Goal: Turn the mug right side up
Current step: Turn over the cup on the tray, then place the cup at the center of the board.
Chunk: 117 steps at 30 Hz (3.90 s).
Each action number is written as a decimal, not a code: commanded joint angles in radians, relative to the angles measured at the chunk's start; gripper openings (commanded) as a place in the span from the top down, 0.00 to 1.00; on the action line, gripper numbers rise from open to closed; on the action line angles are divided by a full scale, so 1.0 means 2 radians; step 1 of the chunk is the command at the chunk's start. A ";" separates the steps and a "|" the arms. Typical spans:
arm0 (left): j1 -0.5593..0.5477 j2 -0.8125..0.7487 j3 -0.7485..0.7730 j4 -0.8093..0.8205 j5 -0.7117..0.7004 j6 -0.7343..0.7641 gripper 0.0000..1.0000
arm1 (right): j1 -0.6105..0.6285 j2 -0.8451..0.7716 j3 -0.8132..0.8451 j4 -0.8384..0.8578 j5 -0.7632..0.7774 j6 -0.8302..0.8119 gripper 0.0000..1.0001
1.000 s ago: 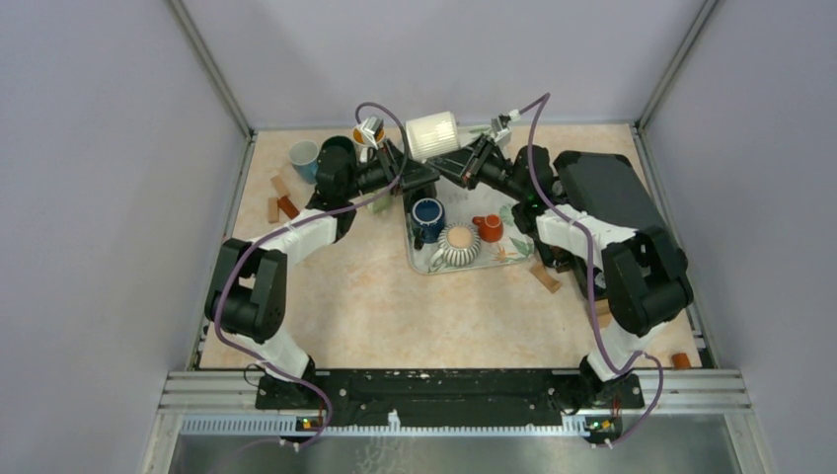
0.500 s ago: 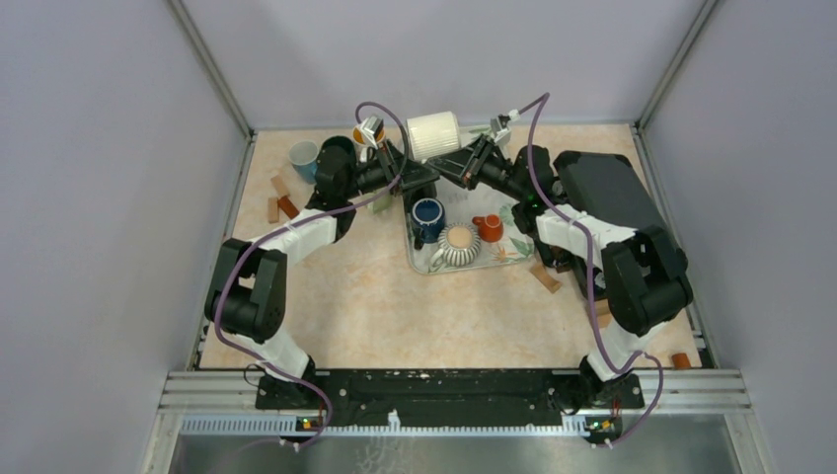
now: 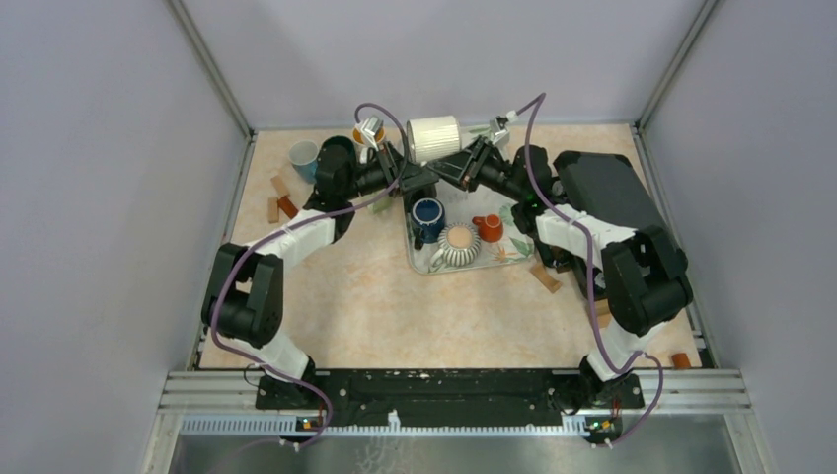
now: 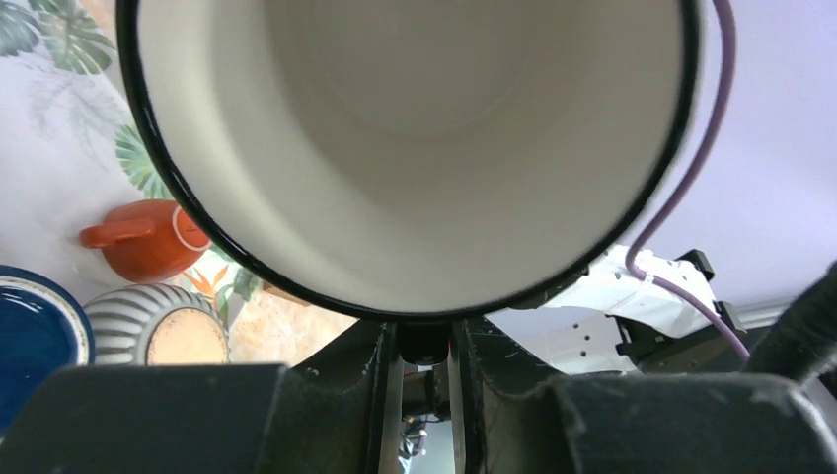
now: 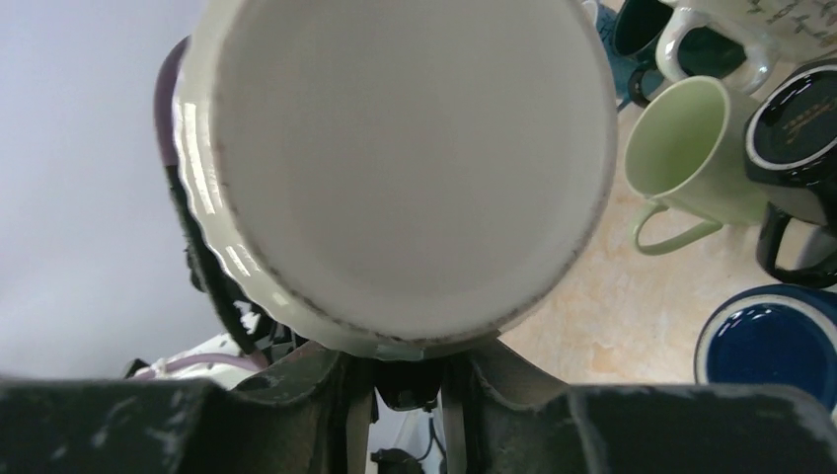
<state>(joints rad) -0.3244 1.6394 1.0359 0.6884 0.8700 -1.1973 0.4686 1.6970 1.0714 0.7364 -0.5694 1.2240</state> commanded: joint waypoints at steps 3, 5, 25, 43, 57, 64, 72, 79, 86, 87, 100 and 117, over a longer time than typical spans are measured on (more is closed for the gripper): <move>-0.003 -0.044 0.015 -0.039 -0.041 0.073 1.00 | 0.009 -0.014 0.010 0.033 0.013 -0.046 0.61; -0.003 -0.050 0.016 -0.052 -0.050 0.086 1.00 | 0.009 -0.013 0.010 0.032 0.016 -0.050 0.57; -0.003 -0.085 0.032 -0.147 -0.103 0.171 1.00 | 0.009 -0.029 0.002 -0.046 0.059 -0.123 0.25; -0.002 -0.127 0.080 -0.292 -0.183 0.267 1.00 | 0.014 -0.026 0.010 -0.071 0.071 -0.145 0.22; 0.002 -0.185 0.108 -0.475 -0.338 0.364 1.00 | 0.019 -0.090 0.008 -0.176 0.090 -0.214 0.11; 0.022 -0.205 0.108 -0.551 -0.420 0.404 1.00 | 0.019 -0.136 0.002 -0.246 0.108 -0.251 0.06; 0.057 -0.199 0.063 -0.552 -0.458 0.413 1.00 | 0.018 -0.199 -0.029 -0.301 0.122 -0.283 0.03; 0.074 -0.174 0.051 -0.557 -0.494 0.420 1.00 | 0.019 -0.222 -0.041 -0.323 0.124 -0.293 0.02; 0.087 -0.151 0.028 -0.533 -0.495 0.416 1.00 | 0.019 -0.243 -0.049 -0.350 0.123 -0.298 0.02; 0.088 -0.148 0.023 -0.528 -0.496 0.414 1.00 | 0.018 -0.247 -0.049 -0.354 0.124 -0.300 0.02; 0.088 -0.108 0.009 -0.504 -0.496 0.397 1.00 | 0.018 -0.277 -0.055 -0.393 0.133 -0.316 0.02; 0.087 -0.074 0.015 -0.494 -0.484 0.401 1.00 | 0.019 -0.286 -0.070 -0.397 0.144 -0.323 0.01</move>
<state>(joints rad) -0.1520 1.4818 1.0451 -0.3626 -0.1051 -0.3943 0.4953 1.1625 0.9348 -0.0788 -0.2974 0.5987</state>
